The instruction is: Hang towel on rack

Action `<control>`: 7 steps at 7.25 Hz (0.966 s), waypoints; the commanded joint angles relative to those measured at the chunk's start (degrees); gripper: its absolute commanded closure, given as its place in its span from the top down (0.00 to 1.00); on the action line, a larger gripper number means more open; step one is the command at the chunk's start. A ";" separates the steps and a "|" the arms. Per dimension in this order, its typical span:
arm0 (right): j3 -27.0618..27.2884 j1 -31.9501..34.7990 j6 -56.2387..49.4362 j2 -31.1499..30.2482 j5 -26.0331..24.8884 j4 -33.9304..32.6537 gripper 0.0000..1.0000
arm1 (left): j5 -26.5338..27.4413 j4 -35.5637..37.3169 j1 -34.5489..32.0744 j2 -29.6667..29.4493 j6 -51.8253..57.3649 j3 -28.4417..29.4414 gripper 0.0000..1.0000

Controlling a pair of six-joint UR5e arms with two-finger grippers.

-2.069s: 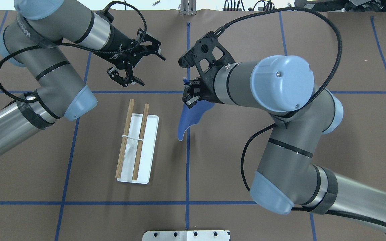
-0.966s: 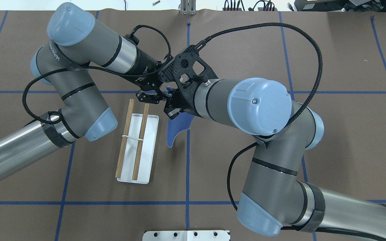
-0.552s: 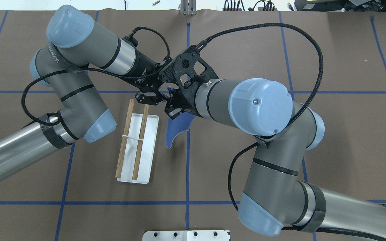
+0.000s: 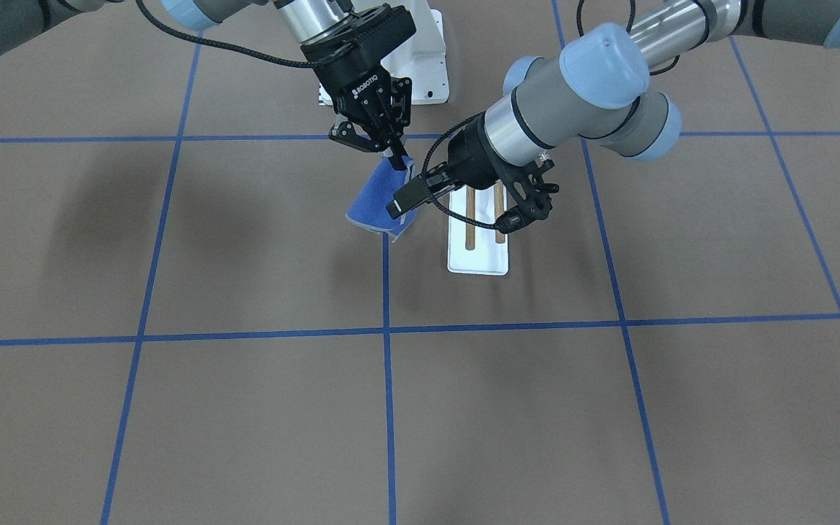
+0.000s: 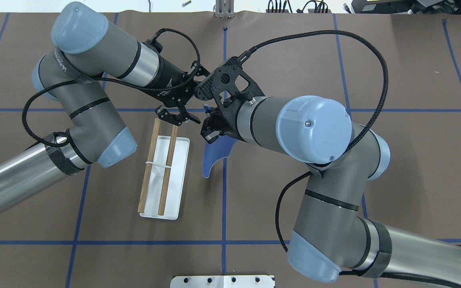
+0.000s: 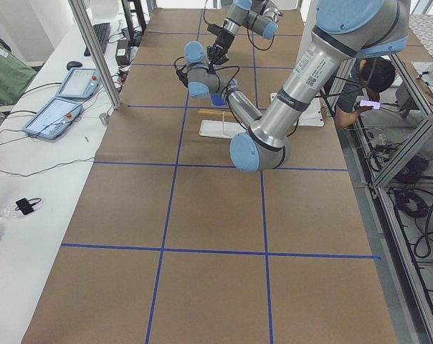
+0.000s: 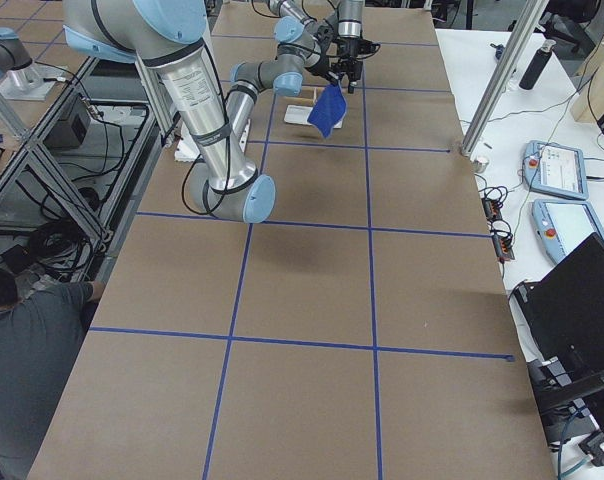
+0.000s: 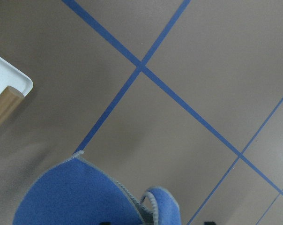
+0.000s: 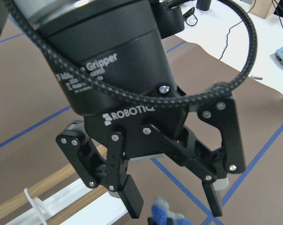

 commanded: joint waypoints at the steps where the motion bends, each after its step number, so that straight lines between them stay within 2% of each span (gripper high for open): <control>1: -0.12 0.00 0.00 0.27 0.00 0.10 0.00 | -0.09 0.00 0.15 -0.33 -0.77 -0.06 0.80; 2: -0.12 0.00 0.00 0.36 0.00 0.10 0.00 | -0.09 0.00 0.15 -0.34 -0.86 -0.06 0.75; 3: -0.12 0.00 0.00 0.45 0.00 0.10 0.00 | -0.09 0.00 0.15 -0.08 -0.86 -0.06 0.60; 5: -0.12 0.00 0.00 0.45 0.00 0.10 0.00 | -0.09 0.00 0.24 -0.07 -0.77 -0.06 0.41; 7: -0.12 0.00 0.00 0.45 0.00 0.19 0.00 | -0.09 0.00 0.24 0.01 -0.51 -0.06 0.18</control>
